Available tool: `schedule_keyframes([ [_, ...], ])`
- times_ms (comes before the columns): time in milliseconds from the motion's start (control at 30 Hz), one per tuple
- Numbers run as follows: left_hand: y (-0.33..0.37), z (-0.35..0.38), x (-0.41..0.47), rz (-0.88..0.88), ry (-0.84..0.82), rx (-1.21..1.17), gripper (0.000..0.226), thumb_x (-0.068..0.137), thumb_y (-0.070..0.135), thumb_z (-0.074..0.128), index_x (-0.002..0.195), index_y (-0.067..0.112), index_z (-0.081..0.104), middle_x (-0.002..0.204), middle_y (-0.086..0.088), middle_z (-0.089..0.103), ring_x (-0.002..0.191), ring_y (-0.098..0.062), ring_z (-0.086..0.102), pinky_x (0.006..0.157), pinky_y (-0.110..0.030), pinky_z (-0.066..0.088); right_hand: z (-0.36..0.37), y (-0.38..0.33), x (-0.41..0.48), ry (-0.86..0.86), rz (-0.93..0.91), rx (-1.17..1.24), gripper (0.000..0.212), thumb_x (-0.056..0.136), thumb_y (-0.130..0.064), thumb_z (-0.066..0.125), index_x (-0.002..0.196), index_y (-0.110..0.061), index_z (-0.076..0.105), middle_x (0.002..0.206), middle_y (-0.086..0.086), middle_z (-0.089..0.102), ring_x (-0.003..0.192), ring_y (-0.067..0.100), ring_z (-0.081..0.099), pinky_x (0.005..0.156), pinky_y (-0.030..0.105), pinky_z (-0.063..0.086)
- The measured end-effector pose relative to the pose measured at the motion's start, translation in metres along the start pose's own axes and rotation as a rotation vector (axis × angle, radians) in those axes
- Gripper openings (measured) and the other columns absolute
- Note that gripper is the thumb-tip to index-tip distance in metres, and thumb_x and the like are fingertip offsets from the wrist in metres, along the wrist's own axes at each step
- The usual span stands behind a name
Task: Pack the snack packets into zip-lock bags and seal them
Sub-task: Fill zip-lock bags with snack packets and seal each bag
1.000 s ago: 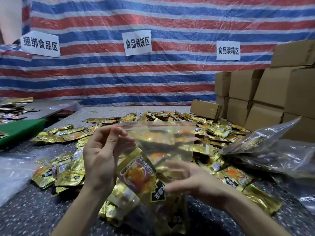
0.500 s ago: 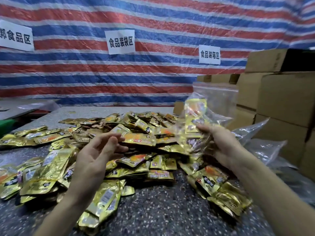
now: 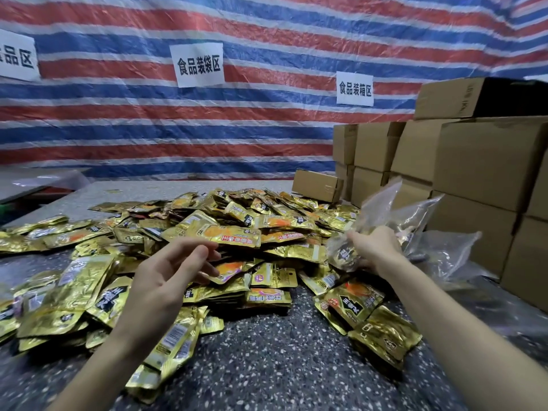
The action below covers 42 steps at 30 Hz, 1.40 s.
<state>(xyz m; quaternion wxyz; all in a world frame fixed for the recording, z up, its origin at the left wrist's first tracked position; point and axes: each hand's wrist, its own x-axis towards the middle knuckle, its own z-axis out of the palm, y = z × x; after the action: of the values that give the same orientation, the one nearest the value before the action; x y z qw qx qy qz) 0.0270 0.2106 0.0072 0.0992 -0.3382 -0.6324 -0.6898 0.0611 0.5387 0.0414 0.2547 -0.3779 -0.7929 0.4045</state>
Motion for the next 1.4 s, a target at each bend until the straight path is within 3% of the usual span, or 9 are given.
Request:
schedule_keyframes([
  [100, 0.001, 0.000, 0.000, 0.004, -0.001, 0.002, 0.026, 0.088, 0.029, 0.056, 0.101, 0.014, 0.072, 0.095, -0.009, 0.073, 0.083, -0.026, 0.070, 0.073, -0.034, 0.059, -0.003, -0.009, -0.010, -0.024, -0.079, -0.071, 0.028, 0.093, -0.029, 0.067, 0.083, -0.004, 0.057, 0.086, 0.014, 0.061, 0.078, 0.026, 0.060, 0.072, 0.037, 0.050],
  [167, 0.001, 0.001, 0.000, 0.002, 0.001, 0.003, 0.025, 0.089, 0.028, 0.056, 0.102, 0.012, 0.071, 0.095, -0.008, 0.073, 0.083, -0.026, 0.070, 0.073, -0.033, 0.058, 0.000, -0.018, -0.024, 0.033, -0.157, -0.163, 0.042, 0.092, -0.030, 0.067, 0.118, -0.001, 0.053, 0.127, 0.021, 0.051, 0.116, 0.033, 0.051, 0.094, 0.045, 0.046],
  [233, 0.002, 0.002, 0.000, -0.003, 0.001, 0.006, 0.026, 0.089, 0.029, 0.056, 0.102, 0.012, 0.071, 0.094, -0.008, 0.072, 0.082, -0.025, 0.070, 0.073, -0.032, 0.058, 0.009, -0.028, -0.045, 0.140, -0.331, -0.160, 0.063, 0.092, -0.034, 0.067, 0.140, -0.005, 0.038, 0.140, 0.016, 0.037, 0.128, 0.032, 0.039, 0.102, 0.044, 0.039],
  [333, 0.003, 0.003, -0.001, -0.024, 0.002, 0.000, 0.026, 0.088, 0.029, 0.056, 0.101, 0.012, 0.071, 0.095, -0.008, 0.072, 0.084, -0.026, 0.069, 0.076, -0.034, 0.058, 0.032, -0.048, -0.084, 0.125, -0.620, 0.083, 0.040, 0.093, -0.035, 0.065, 0.126, -0.016, 0.052, 0.124, 0.002, 0.050, 0.109, 0.015, 0.053, 0.091, 0.032, 0.047],
  [433, 0.003, 0.000, 0.000, -0.045, 0.023, 0.014, 0.026, 0.088, 0.029, 0.058, 0.101, 0.011, 0.070, 0.093, -0.007, 0.071, 0.085, -0.027, 0.068, 0.078, -0.035, 0.058, 0.066, -0.057, -0.118, -0.147, -0.687, 0.348, 0.013, 0.094, -0.033, 0.067, 0.097, -0.020, 0.063, 0.095, -0.006, 0.066, 0.082, 0.003, 0.062, 0.067, 0.017, 0.052],
  [833, 0.003, -0.041, 0.011, 0.097, 0.155, 0.562, 0.011, 0.095, 0.026, 0.061, 0.104, 0.025, 0.066, 0.096, 0.015, 0.066, 0.088, -0.004, 0.063, 0.071, -0.017, 0.052, 0.113, -0.012, -0.128, -0.465, -0.721, 0.528, 0.021, 0.087, -0.019, 0.074, 0.090, -0.039, 0.068, 0.090, -0.010, 0.071, 0.081, 0.011, 0.066, 0.067, 0.033, 0.056],
  [967, 0.000, -0.097, 0.009, -0.100, 0.388, 0.849, 0.023, 0.093, 0.008, 0.056, 0.100, 0.027, 0.067, 0.102, 0.012, 0.066, 0.081, 0.001, 0.057, 0.064, -0.019, 0.044, 0.112, -0.012, -0.125, -0.454, -0.699, 0.551, 0.021, 0.088, -0.018, 0.073, 0.089, -0.038, 0.068, 0.088, -0.008, 0.071, 0.080, 0.013, 0.066, 0.070, 0.042, 0.058],
  [1167, -0.020, -0.193, -0.023, -0.735, 0.421, 1.575, 0.019, 0.089, 0.021, 0.059, 0.107, 0.014, 0.062, 0.129, -0.016, 0.054, 0.118, -0.034, 0.044, 0.098, -0.041, 0.037, 0.117, -0.012, -0.125, -0.446, -0.712, 0.545, 0.022, 0.088, -0.016, 0.072, 0.087, -0.038, 0.069, 0.089, -0.014, 0.069, 0.080, 0.008, 0.065, 0.074, 0.039, 0.057],
  [1400, -0.020, -0.227, -0.030, -0.824, 0.577, 1.560, 0.007, 0.086, 0.020, 0.063, 0.088, 0.013, 0.061, 0.097, -0.012, 0.067, 0.091, -0.034, 0.062, 0.070, -0.034, 0.036, 0.117, -0.011, -0.123, -0.451, -0.735, 0.543, 0.029, 0.089, -0.012, 0.072, 0.087, -0.040, 0.068, 0.088, -0.014, 0.069, 0.081, 0.008, 0.064, 0.072, 0.033, 0.053],
])
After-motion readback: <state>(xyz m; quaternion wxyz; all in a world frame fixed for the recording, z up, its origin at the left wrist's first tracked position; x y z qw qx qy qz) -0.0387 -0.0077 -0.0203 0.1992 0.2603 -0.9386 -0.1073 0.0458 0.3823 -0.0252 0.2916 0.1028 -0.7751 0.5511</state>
